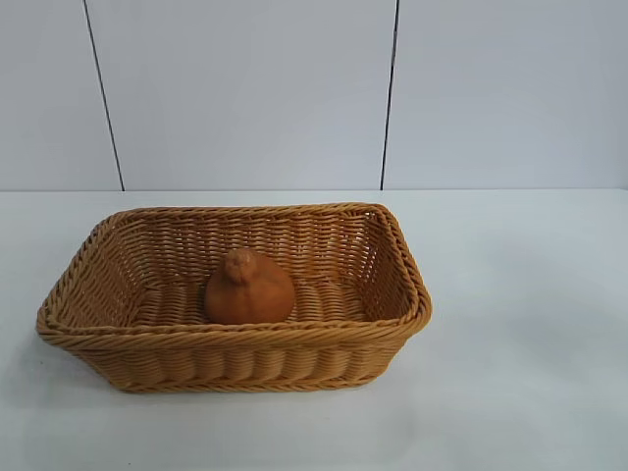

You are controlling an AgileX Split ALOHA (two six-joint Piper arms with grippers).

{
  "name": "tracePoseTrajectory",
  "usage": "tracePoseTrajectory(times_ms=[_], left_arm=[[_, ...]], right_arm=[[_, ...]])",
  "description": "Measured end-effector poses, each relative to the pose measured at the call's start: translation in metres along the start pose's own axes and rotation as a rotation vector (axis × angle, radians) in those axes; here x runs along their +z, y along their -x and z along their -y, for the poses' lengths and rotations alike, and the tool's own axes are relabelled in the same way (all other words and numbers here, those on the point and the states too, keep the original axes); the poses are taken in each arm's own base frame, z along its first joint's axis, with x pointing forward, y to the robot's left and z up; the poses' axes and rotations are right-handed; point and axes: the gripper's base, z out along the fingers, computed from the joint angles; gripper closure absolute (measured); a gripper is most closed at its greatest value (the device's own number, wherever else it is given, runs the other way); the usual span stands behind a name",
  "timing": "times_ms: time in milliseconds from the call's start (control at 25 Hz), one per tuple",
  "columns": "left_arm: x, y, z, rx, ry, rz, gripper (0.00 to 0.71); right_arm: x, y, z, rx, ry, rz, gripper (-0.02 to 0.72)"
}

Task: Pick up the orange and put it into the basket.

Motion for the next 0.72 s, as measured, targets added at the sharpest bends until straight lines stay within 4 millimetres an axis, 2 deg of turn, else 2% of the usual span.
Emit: tracePoseTrajectory(times_ms=[200,560,720], left_arm=[[0.0,0.0,0.0,0.0,0.0,0.0,0.185],[0.0,0.0,0.0,0.0,0.0,0.0,0.185],[0.0,0.0,0.0,0.0,0.0,0.0,0.185]], right_arm=[[-0.025,-0.015,0.0,-0.001,0.003,0.207,0.146],[-0.041,-0.031,0.0,-0.003,0.006,0.352,0.146],[-0.042,-0.032,0.0,-0.003,0.006,0.359,0.146]])
